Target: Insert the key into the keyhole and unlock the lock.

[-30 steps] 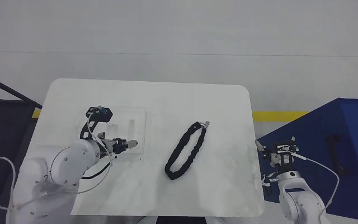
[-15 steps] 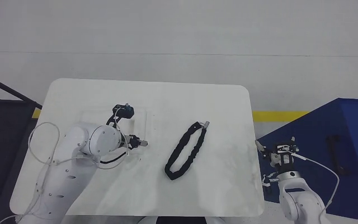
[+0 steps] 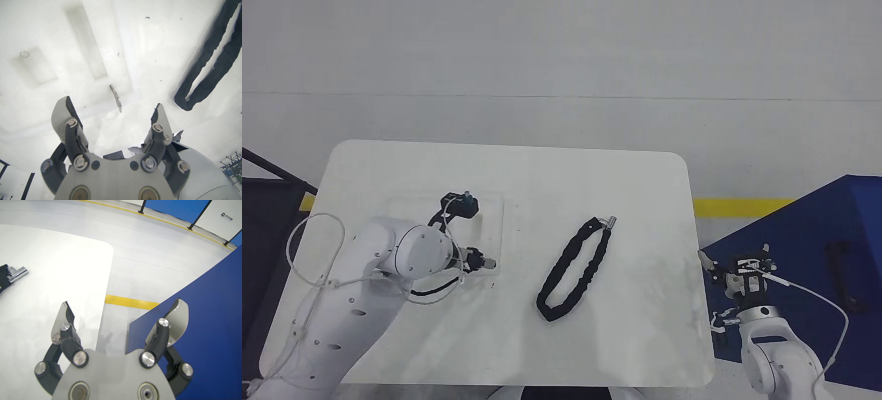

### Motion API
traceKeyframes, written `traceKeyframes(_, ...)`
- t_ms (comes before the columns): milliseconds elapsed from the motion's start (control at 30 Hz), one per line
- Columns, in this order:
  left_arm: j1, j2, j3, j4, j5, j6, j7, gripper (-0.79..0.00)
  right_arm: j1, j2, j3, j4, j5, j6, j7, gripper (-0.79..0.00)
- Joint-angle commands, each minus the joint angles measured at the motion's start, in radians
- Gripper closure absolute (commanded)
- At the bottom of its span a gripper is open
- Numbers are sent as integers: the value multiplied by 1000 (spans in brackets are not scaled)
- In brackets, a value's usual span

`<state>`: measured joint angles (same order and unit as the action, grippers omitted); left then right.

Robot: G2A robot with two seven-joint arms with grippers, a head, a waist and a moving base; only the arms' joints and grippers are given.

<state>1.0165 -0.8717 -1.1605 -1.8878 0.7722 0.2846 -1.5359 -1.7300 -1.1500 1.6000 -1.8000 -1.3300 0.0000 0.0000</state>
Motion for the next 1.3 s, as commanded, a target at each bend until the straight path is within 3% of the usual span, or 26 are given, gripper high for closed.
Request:
traceKeyframes(0, -10, 8, 10, 10, -9, 0, 0, -523, 0, 0, 0, 0, 0, 0, 0, -785)
traceKeyframes(167, -33, 23, 41, 21, -29, 0, 0, -388, 0, 0, 0, 0, 0, 0, 0, -785)
traceKeyframes(433, -51, 41, 72, 19, -53, 0, 0, -372, 0, 0, 0, 0, 0, 0, 0, -785)
traceKeyframes(767, -54, 42, 124, -6, -4, 29, 29, -323, 0, 0, 0, 0, 0, 0, 0, -785)
traceKeyframes(1267, -87, 22, 188, 36, 29, 40, 40, -268, 0, 0, 0, 0, 0, 0, 0, -785)
